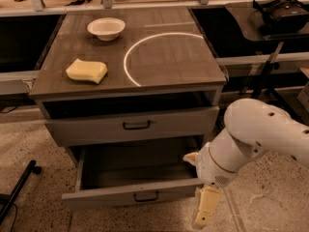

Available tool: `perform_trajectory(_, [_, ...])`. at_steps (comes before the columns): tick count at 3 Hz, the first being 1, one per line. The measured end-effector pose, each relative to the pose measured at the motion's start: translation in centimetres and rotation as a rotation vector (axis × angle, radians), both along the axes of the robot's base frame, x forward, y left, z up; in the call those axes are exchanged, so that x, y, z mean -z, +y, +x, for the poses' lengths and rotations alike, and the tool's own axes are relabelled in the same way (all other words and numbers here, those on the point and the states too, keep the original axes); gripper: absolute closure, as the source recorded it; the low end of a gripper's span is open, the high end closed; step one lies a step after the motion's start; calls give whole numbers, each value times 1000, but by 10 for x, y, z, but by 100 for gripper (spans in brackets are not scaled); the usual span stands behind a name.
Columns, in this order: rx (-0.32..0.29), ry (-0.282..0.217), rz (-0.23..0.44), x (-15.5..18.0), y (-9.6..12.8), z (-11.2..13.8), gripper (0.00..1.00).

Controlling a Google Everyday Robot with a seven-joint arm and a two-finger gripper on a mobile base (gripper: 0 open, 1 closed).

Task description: Close middle drawer

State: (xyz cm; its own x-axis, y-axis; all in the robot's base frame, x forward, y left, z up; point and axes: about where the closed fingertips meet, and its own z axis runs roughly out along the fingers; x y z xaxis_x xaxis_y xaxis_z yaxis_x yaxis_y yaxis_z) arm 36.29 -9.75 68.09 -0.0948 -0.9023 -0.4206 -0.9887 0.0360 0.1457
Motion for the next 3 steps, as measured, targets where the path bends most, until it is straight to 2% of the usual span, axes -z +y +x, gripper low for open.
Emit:
perform_trajectory(2, [-47,-3,-6,67,2,5,0])
perform_trajectory(3, [-52,-10,4,98,-3,7,0])
